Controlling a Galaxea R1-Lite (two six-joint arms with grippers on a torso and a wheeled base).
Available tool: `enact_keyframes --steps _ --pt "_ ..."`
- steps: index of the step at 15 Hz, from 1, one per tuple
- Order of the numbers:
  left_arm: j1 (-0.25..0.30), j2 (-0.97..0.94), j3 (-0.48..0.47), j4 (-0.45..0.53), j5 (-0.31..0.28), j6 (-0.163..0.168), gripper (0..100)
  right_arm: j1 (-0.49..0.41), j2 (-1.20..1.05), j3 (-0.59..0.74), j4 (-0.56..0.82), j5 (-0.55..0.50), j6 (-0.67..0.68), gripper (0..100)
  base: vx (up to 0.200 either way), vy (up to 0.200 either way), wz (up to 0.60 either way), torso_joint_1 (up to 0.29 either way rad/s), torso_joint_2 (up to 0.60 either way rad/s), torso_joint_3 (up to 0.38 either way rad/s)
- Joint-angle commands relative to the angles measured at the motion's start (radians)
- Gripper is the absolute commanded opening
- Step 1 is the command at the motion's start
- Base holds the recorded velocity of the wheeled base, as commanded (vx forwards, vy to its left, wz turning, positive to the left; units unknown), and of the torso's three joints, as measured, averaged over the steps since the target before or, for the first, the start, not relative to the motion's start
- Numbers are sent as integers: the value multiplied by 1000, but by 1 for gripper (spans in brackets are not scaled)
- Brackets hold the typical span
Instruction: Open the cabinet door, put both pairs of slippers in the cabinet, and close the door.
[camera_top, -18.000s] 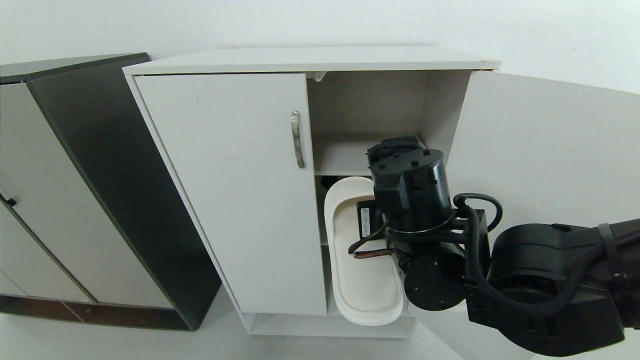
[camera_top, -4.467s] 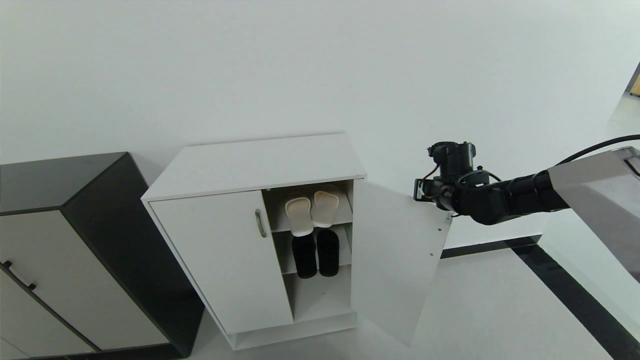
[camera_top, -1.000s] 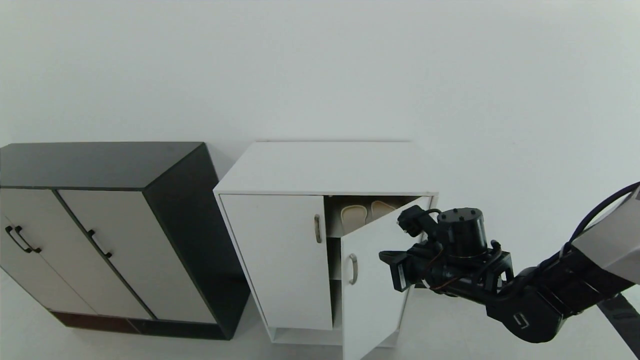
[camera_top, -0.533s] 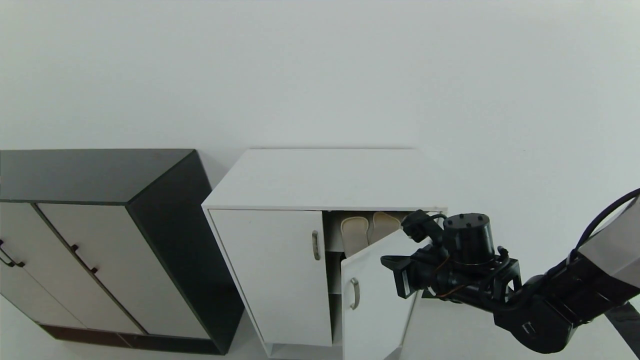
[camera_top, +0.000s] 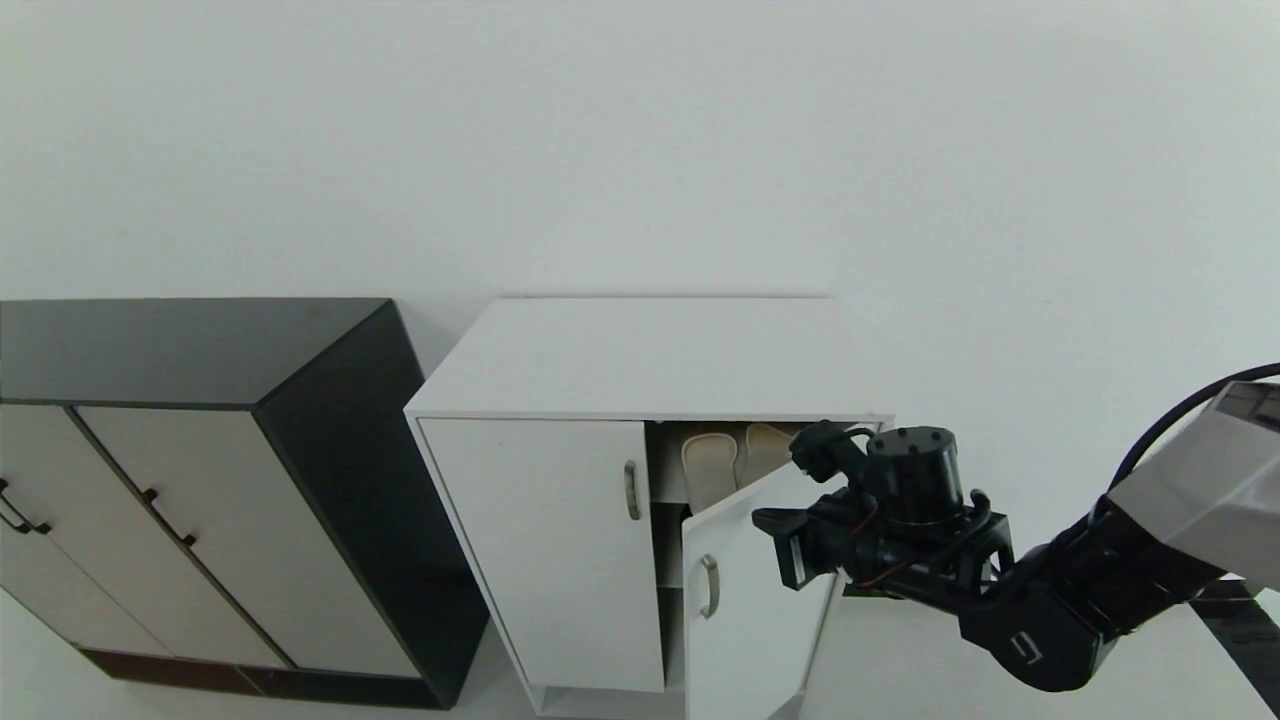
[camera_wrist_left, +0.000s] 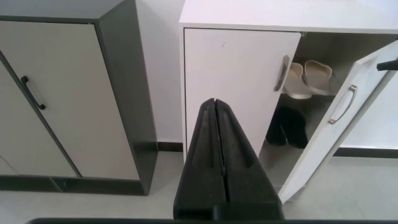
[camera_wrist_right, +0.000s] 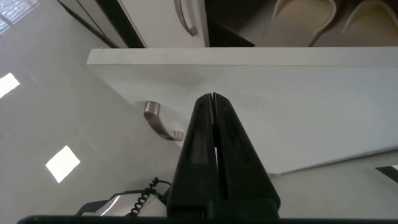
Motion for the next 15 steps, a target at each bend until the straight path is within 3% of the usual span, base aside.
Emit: enact_keyframes --steps 1,10,15 --pt "1 0 0 0 0 0 0 -7 41 -29 0 0 -2 0 0 0 0 0 0 0" --pt "1 0 0 0 0 0 0 -30 150 -213 3 1 2 0 0 0 0 0 0 0" --pt "1 0 0 0 -1 0 0 -56 166 -245 3 3 2 0 0 0 0 0 0 0"
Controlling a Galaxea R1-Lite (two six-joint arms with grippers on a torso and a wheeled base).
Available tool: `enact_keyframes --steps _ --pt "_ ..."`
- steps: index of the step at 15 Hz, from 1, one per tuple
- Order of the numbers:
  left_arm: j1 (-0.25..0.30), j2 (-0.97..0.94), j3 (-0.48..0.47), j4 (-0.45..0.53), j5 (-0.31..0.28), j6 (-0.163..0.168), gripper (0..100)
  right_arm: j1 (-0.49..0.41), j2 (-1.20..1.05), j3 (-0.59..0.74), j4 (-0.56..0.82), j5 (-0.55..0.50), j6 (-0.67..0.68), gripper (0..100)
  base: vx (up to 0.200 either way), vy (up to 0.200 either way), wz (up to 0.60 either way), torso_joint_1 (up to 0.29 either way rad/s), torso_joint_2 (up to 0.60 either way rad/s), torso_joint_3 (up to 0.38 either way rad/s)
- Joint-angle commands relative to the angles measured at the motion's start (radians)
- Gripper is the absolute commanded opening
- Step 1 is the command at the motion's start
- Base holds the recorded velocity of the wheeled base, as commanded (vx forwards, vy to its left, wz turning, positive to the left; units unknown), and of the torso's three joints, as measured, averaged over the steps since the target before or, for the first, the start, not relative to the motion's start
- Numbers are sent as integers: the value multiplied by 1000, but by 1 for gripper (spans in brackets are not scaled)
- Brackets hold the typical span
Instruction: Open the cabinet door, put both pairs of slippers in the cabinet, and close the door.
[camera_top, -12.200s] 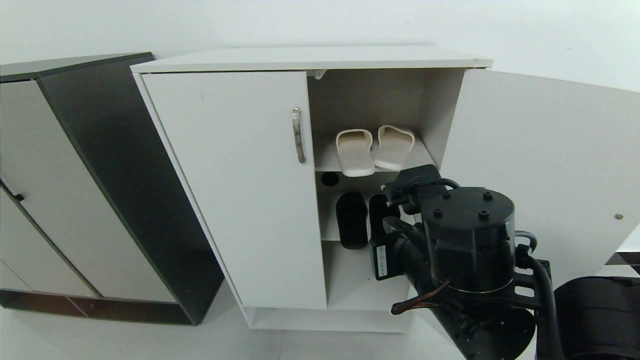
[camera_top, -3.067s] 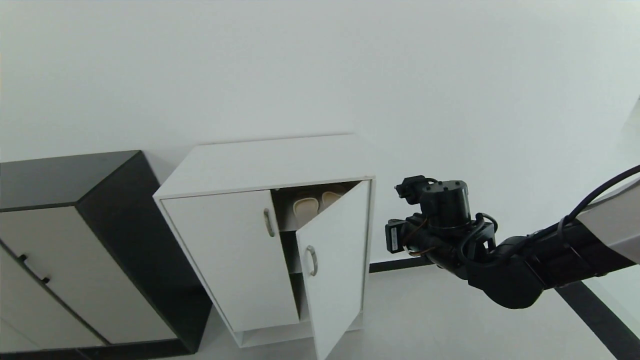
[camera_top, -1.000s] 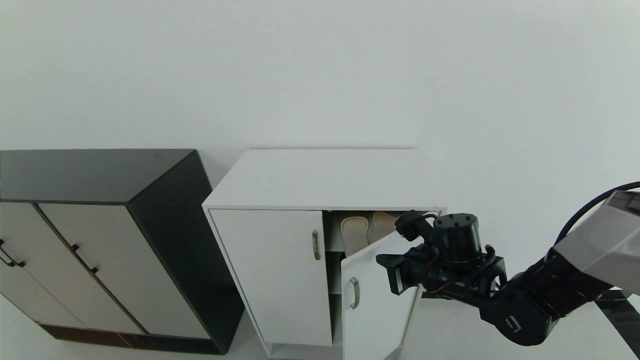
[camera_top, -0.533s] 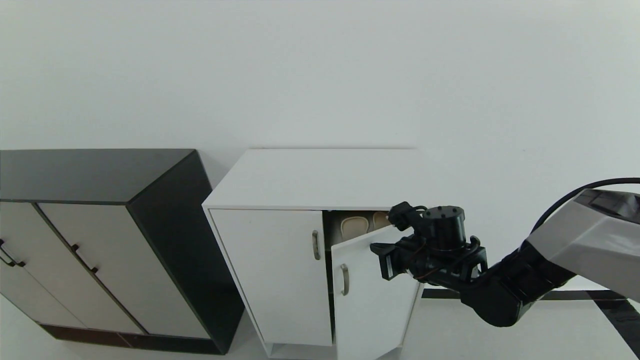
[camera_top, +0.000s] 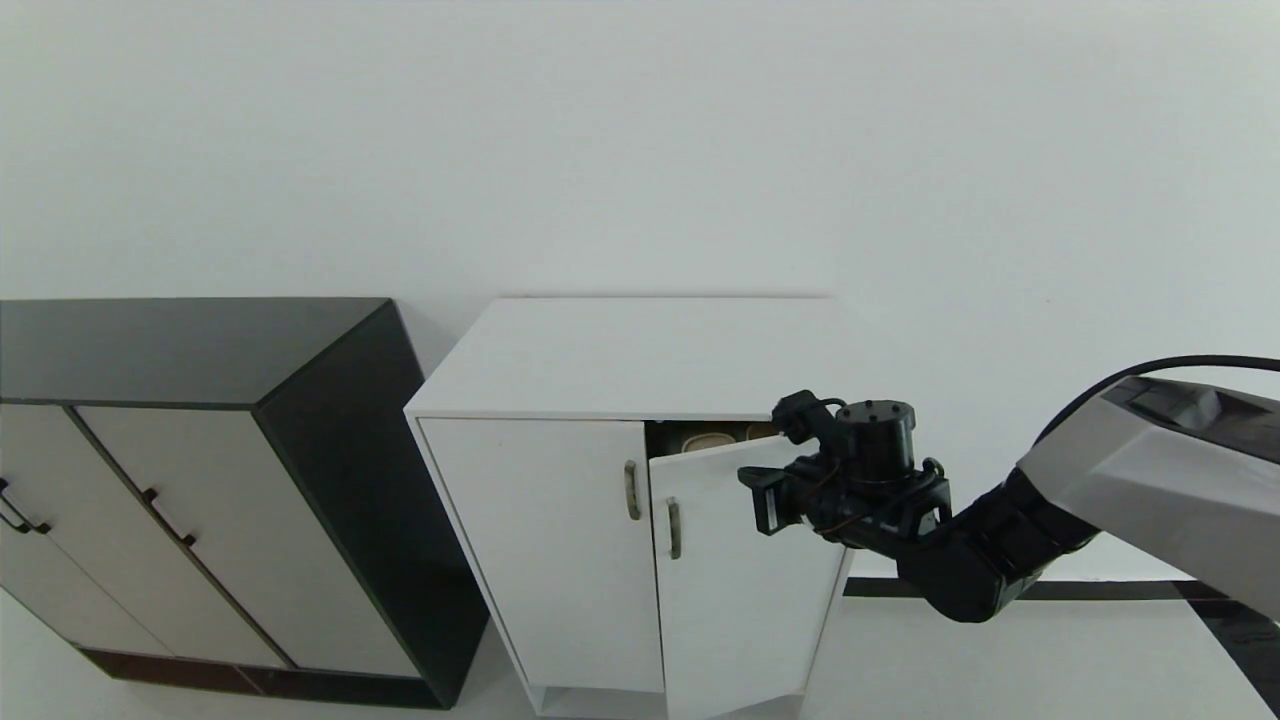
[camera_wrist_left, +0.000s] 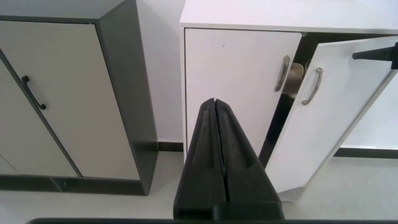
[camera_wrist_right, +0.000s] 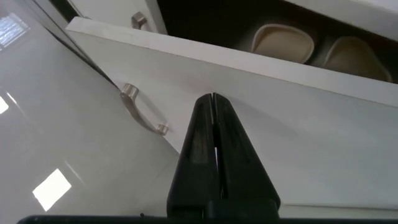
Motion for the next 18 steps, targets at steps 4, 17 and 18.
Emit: enact_keyframes --steps 4,17,18 --pt "0 0 0 0 1 0 0 -41 19 -25 -2 32 22 0 0 0 0 0 0 0" --pt "0 0 0 0 -2 3 0 -42 58 -91 -1 31 28 0 0 0 0 0 0 0" --pt "0 0 0 0 -2 4 0 -42 58 -96 -1 31 28 0 0 0 0 0 0 0"
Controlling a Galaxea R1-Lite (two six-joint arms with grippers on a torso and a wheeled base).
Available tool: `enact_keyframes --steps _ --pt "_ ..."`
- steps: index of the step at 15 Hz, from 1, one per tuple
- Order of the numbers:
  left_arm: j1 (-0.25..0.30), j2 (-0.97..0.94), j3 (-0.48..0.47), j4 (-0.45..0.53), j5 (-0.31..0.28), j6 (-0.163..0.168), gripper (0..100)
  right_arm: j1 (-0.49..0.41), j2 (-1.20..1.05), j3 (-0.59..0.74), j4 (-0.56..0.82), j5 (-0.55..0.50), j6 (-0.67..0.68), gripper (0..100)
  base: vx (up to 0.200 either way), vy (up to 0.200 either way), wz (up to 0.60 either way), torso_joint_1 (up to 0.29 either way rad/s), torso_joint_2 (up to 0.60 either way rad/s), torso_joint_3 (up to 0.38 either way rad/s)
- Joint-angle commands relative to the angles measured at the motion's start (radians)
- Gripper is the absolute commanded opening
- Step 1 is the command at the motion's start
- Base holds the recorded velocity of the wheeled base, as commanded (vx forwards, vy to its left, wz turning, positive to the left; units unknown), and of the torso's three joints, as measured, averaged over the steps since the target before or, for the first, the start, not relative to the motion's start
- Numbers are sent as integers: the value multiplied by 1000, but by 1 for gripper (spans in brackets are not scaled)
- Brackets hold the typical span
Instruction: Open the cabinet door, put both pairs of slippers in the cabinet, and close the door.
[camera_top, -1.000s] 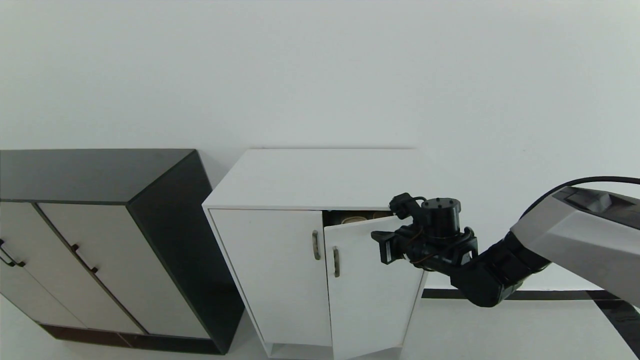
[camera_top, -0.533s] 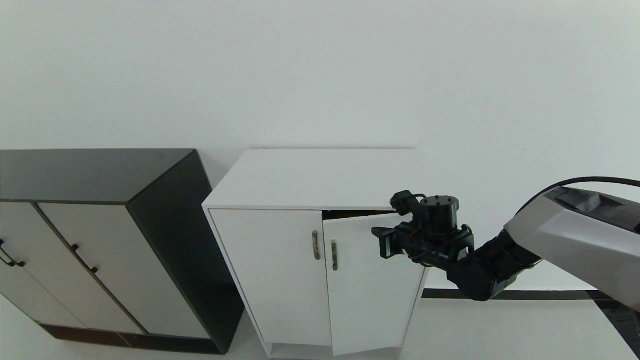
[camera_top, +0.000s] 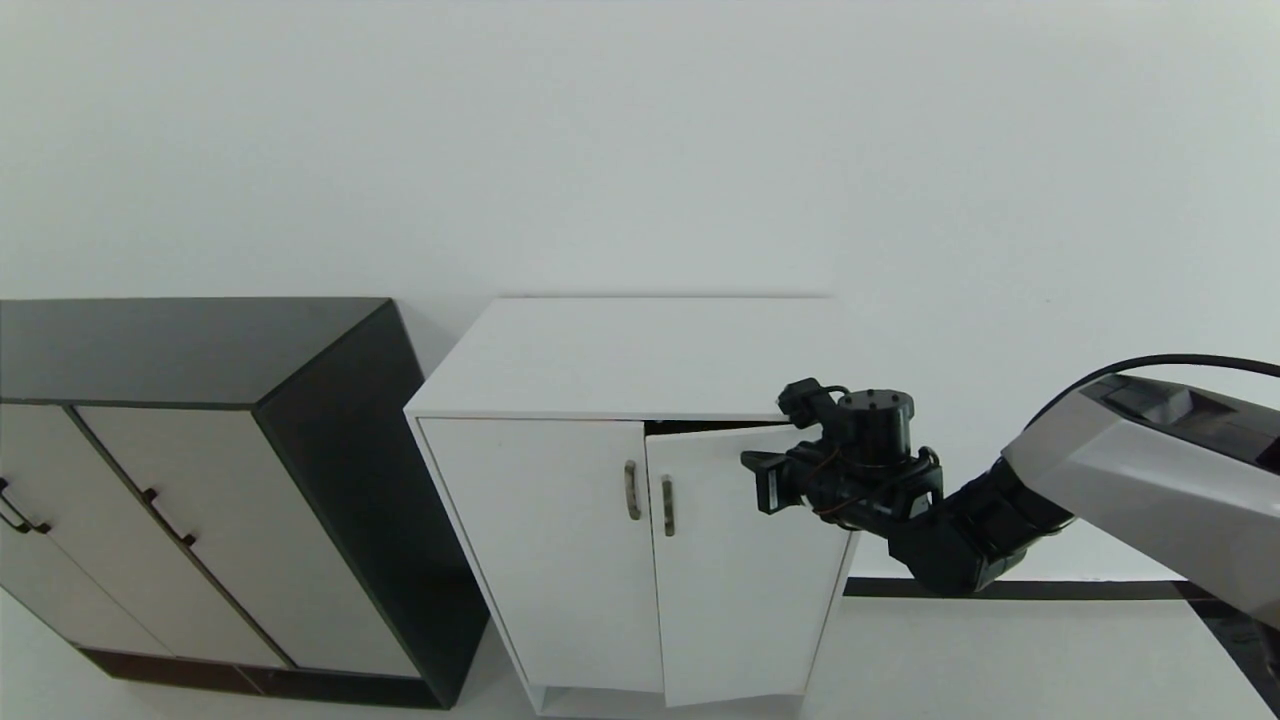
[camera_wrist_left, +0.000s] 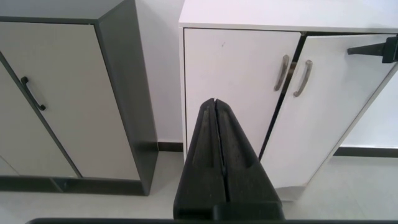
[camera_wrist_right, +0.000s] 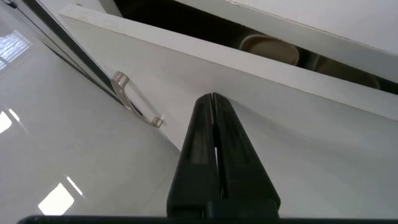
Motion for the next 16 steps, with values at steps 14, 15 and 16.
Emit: enact_keyframes --steps 14,15,16 --pt "0 0 0 0 -3 0 0 0 24 -50 3 -1 0 0 0 0 0 0 0 0" --pt "0 0 0 0 -3 0 0 0 26 -53 3 -1 0 0 0 0 0 0 0 0" --pt "0 0 0 1 -3 -2 0 0 29 -53 3 -1 0 0 0 0 0 0 0 0"
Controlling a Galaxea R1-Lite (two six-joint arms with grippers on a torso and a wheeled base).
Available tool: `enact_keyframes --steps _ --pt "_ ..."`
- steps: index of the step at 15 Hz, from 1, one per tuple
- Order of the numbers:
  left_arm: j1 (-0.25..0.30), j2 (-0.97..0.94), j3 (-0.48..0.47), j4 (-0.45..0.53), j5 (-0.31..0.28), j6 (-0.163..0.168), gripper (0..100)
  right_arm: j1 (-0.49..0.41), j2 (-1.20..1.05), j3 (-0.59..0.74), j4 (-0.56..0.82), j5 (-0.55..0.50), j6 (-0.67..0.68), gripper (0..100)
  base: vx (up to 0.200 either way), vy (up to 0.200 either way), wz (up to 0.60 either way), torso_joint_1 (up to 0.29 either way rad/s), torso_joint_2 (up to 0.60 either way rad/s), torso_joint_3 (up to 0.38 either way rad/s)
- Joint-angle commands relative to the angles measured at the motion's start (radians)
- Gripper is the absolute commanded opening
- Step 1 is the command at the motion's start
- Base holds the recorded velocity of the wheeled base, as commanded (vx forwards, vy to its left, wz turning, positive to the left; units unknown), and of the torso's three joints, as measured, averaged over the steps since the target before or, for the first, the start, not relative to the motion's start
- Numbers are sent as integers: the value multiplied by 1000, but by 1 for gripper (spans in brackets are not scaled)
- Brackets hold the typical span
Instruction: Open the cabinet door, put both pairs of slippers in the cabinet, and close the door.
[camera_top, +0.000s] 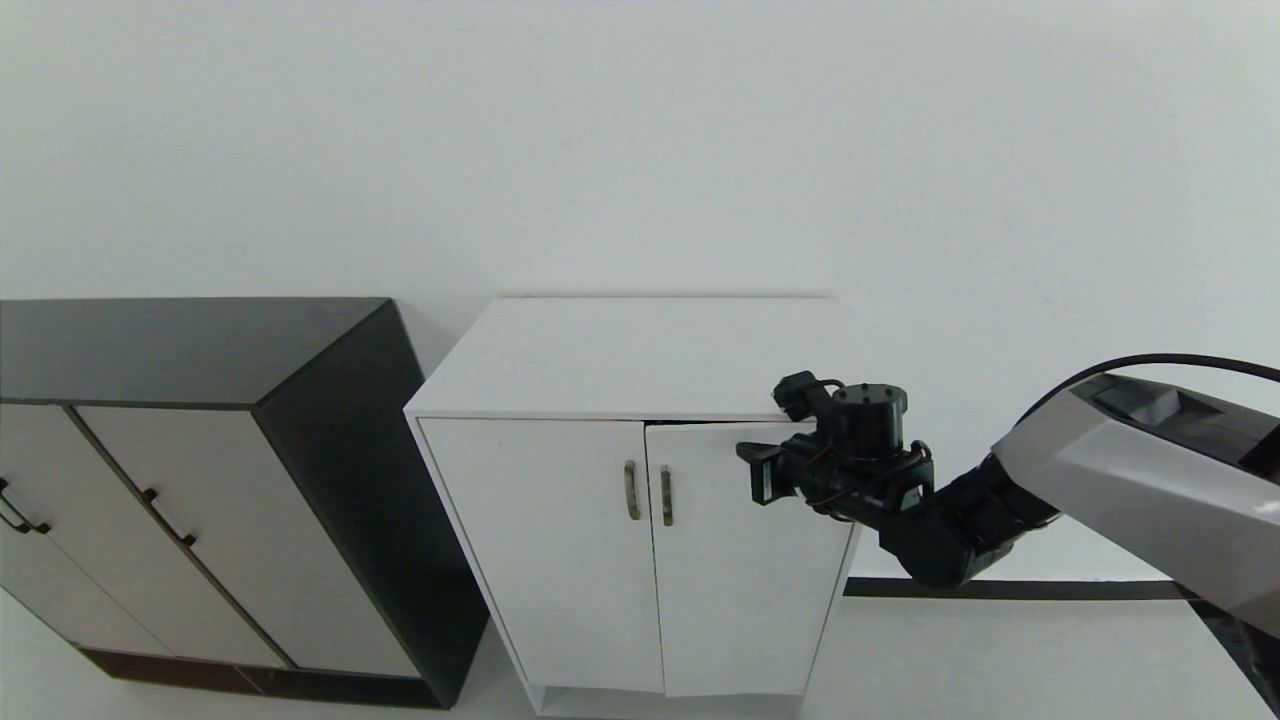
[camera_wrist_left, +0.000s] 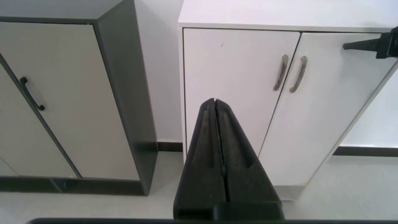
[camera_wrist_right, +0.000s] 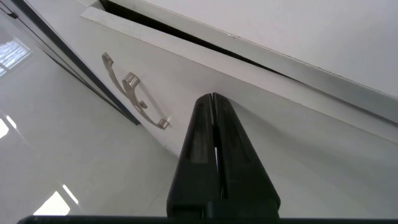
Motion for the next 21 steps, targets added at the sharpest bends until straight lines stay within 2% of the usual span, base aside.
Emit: enact_keyframes --steps 1,21 --pt "0 0 0 0 1 -1 0 0 11 -1 -2 -1 0 0 0 0 0 0 0 0" --pt "0 0 0 0 1 -1 0 -4 44 -39 -5 -16 -3 0 0 0 0 0 0 0"
